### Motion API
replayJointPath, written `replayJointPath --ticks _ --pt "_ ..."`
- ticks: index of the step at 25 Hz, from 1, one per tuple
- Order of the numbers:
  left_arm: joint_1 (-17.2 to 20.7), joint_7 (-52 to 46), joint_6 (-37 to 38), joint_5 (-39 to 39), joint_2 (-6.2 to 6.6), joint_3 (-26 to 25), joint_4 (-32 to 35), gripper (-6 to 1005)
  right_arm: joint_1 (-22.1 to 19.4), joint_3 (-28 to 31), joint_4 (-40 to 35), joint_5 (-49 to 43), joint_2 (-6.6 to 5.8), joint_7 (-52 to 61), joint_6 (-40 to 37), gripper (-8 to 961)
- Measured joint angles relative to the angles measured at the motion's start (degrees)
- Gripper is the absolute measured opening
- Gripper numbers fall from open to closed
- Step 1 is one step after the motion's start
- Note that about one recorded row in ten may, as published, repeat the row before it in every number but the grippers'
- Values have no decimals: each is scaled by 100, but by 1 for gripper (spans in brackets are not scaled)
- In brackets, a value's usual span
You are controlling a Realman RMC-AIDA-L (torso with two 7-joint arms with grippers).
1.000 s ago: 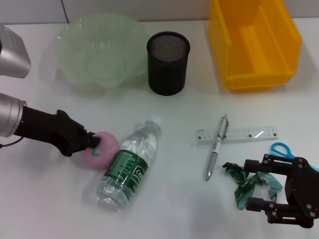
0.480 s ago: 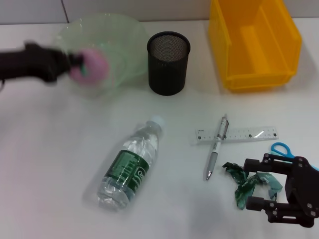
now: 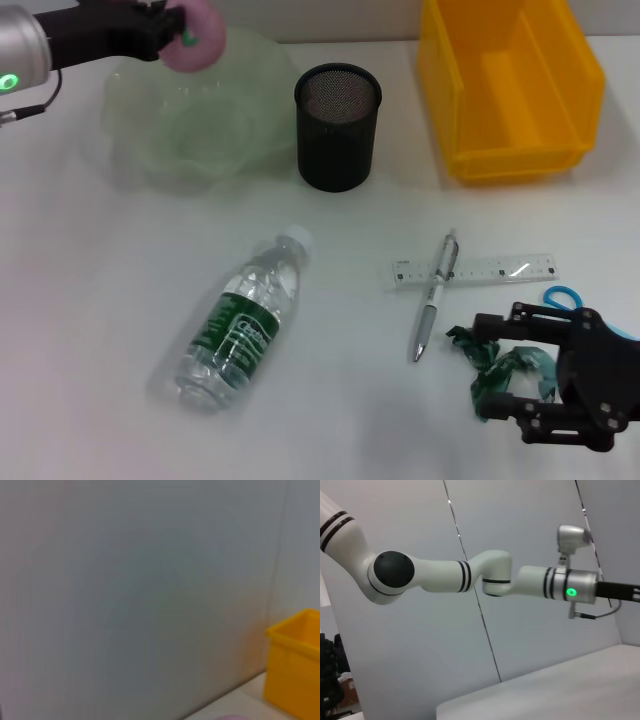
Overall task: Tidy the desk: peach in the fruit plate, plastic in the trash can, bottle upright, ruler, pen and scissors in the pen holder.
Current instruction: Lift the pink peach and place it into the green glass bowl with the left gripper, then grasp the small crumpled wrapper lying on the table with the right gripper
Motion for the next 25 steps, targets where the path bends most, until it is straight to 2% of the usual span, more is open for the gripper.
replayJointPath --ticks 2,3,8,12,13,16,17,18,19,20,22,23,24,25 --pt "0 4 -154 -50 -6 108 -13 59 0 0 0 -2 9 1 2 708" --pt "19 8 -398 -176 -8 330 -52 60 -4 0 0 -3 16 1 2 708" --pt "153 16 -558 -535 5 454 -99 226 -12 0 0 -6 30 2 1 708" --pt "296 15 -396 -758 26 457 -39 431 -12 0 0 -8 35 3 1 708" --pt "420 16 84 -897 61 439 38 478 -11 0 0 -5 36 3 -4 708" --pt "465 20 287 -923 78 435 76 620 -23 43 1 17 34 18 -10 708" --pt "597 76 1119 -970 141 433 184 667 -34 111 0 27 24 51 -13 708" --pt "685 201 1806 -971 176 447 210 680 -49 361 0 32 -1 179 -18 708" --pt "729 296 2139 -970 194 452 215 694 -49 361 0 32 -1 179 -18 708" --pt "805 440 2585 -957 205 458 187 707 -83 769 1 34 -37 392 -20 708" --pt "881 625 3043 -951 211 459 122 734 -102 982 1 33 -65 530 -21 708" --pt "1008 935 3616 -946 186 467 -21 748 -115 1372 -19 25 -119 852 -25 708" --pt "1008 935 3616 -946 186 467 -21 761 -115 1372 -19 25 -119 852 -25 708" --pt "1143 1236 3964 -891 125 510 -119 775 -115 1537 -58 16 -146 1040 -24 708"
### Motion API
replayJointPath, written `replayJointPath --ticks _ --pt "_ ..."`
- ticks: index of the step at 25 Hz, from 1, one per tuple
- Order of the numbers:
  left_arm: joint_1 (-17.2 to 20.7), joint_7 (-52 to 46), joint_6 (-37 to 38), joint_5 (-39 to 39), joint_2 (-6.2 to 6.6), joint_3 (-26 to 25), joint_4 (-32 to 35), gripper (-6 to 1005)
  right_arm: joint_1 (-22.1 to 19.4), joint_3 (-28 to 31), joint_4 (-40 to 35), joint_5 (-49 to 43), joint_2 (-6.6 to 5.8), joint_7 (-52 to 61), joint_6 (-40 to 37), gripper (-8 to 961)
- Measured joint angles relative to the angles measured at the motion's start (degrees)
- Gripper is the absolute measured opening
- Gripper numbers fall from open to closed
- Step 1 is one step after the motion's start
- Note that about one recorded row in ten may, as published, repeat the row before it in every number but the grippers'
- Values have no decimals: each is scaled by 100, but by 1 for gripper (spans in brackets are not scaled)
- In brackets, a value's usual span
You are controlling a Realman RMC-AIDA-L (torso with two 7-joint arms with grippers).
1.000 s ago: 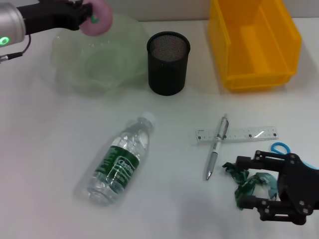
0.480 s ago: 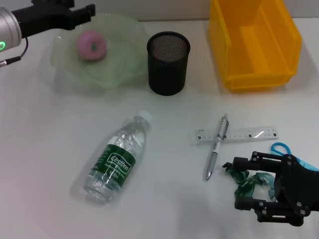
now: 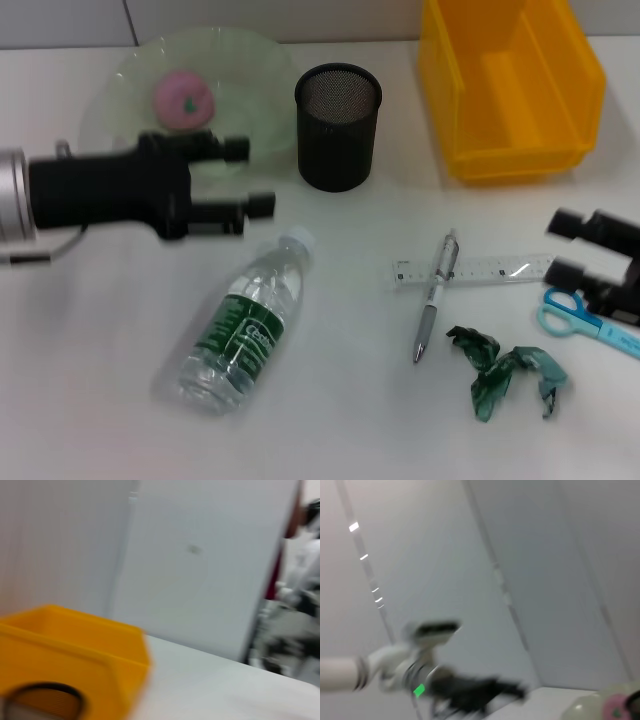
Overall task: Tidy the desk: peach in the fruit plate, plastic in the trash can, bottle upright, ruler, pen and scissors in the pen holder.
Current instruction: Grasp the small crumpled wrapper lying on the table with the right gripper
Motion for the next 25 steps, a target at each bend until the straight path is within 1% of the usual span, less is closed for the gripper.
replayJointPath --ticks 1,2,3,4,5,6,7,8,9,10,11,12,13,14,17,18,19,20,21,22,23,24,25 --pt "0 0 0 0 0 0 0 788 -4 127 -124 -27 -25 251 15 709" --pt "70 100 58 61 -30 68 -2 802 -11 211 -266 -72 -42 487 34 709" --pt "186 262 103 181 -72 242 -15 815 -16 330 -823 -299 -68 1011 62 709" --pt "186 262 103 181 -72 242 -15 815 -16 330 -823 -299 -68 1011 62 709" --pt "242 304 103 254 -83 351 -59 815 13 399 -1445 -663 -75 1514 66 708" --pt "242 304 103 254 -83 351 -59 815 13 399 -1445 -663 -75 1514 66 708" --pt "259 304 103 262 -82 358 -77 815 43 428 -1787 -862 -67 1805 67 708" --pt "298 308 130 268 -83 359 -90 815 160 449 -2486 -1369 -29 2461 69 708" --pt "298 308 130 268 -83 359 -90 815 160 449 -2486 -1369 -29 2461 69 707" --pt "316 309 139 268 -83 352 -93 815 333 434 -3071 -1887 23 2992 51 707" --pt "323 309 143 268 -84 351 -95 815 333 434 -3071 -1887 23 2992 51 707" --pt "336 309 150 265 -84 348 -97 815 446 422 -3377 -2194 60 3252 30 707" --pt "336 306 154 264 -84 348 -97 814 680 396 -3914 -2765 154 3692 -9 706" --pt "333 299 158 263 -82 354 -101 814 680 396 -3914 -2765 154 3692 -9 706" --pt "308 286 173 264 -84 362 -107 814 1027 266 -4635 -3606 338 4113 -94 705" --pt "296 286 180 265 -88 367 -110 814 1216 90 -4979 -4047 458 4283 -183 705" --pt "296 286 180 265 -88 367 -110 814 1216 90 -4979 -4047 458 4283 -183 705" --pt "295 287 184 261 -87 368 -112 814 1380 -173 -5243 -4434 555 4513 -264 704" --pt "292 286 184 251 -88 369 -114 814 1380 -173 -5243 -4434 555 4513 -264 704" --pt "292 286 184 247 -89 369 -116 814 1437 -362 -5348 -4626 586 4639 -292 704" --pt "292 283 185 243 -93 369 -120 814 1496 -710 -5535 -4938 644 4824 -303 703" --pt "292 283 185 243 -93 369 -120 814 1496 -710 -5535 -4938 644 4824 -303 703" --pt "291 281 187 243 -93 369 -123 814 1522 -1025 -5654 -5225 707 4888 -269 703"
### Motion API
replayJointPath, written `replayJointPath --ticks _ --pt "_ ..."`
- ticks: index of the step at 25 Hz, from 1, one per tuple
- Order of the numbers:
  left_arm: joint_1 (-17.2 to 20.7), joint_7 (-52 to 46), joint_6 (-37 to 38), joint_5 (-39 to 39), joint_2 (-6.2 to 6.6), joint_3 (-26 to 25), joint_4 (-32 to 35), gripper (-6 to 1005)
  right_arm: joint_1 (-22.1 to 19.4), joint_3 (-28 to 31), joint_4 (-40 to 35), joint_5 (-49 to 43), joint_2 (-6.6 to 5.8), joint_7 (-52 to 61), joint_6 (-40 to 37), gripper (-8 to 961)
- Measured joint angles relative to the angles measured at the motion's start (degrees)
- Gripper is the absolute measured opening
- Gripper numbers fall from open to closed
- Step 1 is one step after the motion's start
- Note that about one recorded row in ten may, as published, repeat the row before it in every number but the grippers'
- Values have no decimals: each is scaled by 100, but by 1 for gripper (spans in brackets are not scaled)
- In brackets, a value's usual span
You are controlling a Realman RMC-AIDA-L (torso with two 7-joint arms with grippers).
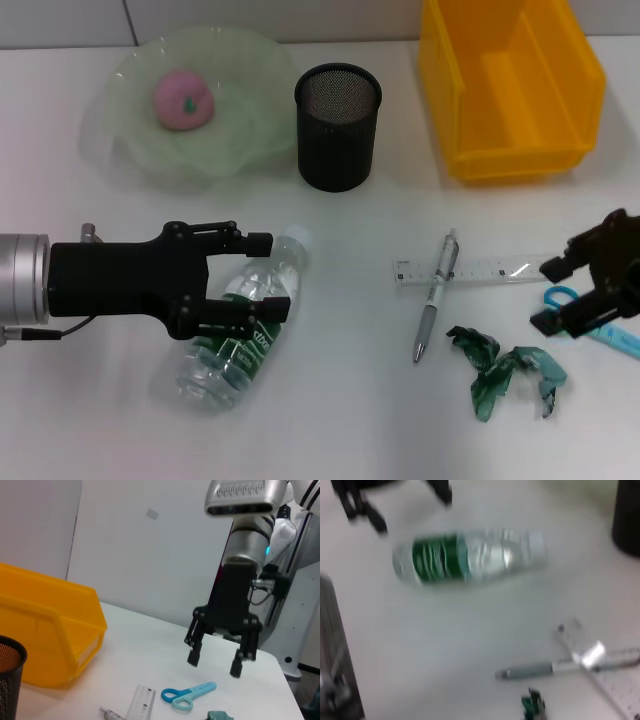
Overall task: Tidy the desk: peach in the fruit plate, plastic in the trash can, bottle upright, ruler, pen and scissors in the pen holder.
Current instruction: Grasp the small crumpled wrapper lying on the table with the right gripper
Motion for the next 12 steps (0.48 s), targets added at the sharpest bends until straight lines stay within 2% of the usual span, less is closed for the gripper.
replayJointPath --ticks 6,8,12 --pt "1 -24 4 -4 -6 -26 -29 815 9 -682 177 -238 42 -8 127 701" --pt "-11 -8 -3 -6 -8 -19 -74 815 -45 -1141 414 -254 53 -71 454 701" --pt "-16 -16 -14 -9 -9 -8 -76 815 -80 -1489 569 -263 55 -118 774 700"
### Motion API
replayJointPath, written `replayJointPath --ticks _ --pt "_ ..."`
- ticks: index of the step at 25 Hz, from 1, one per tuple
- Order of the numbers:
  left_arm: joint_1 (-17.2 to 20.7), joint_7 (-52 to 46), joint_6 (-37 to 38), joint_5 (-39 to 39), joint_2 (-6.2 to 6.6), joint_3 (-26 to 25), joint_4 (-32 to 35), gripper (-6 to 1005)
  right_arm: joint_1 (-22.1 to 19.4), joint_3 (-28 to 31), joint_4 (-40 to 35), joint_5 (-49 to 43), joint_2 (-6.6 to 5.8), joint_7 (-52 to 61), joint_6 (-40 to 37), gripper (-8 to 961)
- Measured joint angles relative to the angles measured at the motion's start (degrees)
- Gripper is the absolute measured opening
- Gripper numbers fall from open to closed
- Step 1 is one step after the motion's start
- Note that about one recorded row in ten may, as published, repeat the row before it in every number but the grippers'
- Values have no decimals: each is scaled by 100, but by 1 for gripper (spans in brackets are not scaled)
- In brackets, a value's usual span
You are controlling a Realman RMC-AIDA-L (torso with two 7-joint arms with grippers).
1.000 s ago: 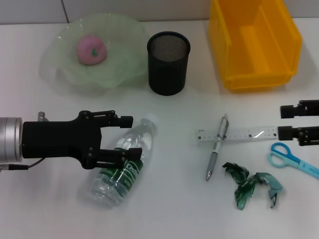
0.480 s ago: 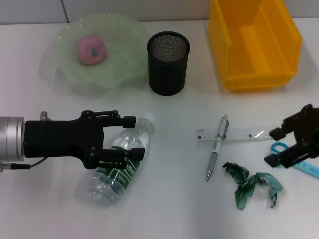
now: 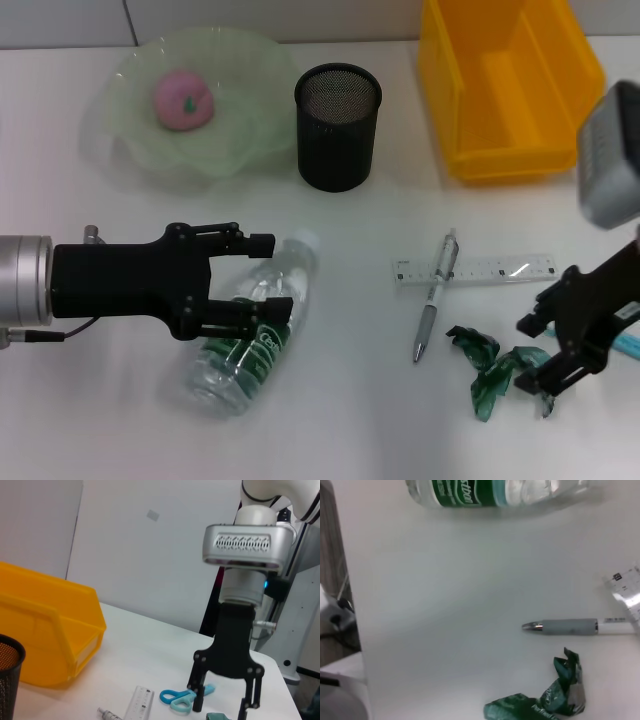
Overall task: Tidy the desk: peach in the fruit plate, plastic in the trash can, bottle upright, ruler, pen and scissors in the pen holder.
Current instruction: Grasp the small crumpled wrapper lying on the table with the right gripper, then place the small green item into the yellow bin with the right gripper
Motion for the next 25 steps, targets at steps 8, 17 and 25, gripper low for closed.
replayJointPath --ticks 8,17,25 --pt "-26 -5 -4 -1 -5 -15 -104 815 -2 -791 202 -28 9 50 592 697" --pt "-45 23 -9 0 -3 -45 -158 815 -8 -872 215 -40 17 67 667 599" --pt "-45 37 -9 0 -1 -45 -158 814 -36 -820 158 -13 19 75 614 213"
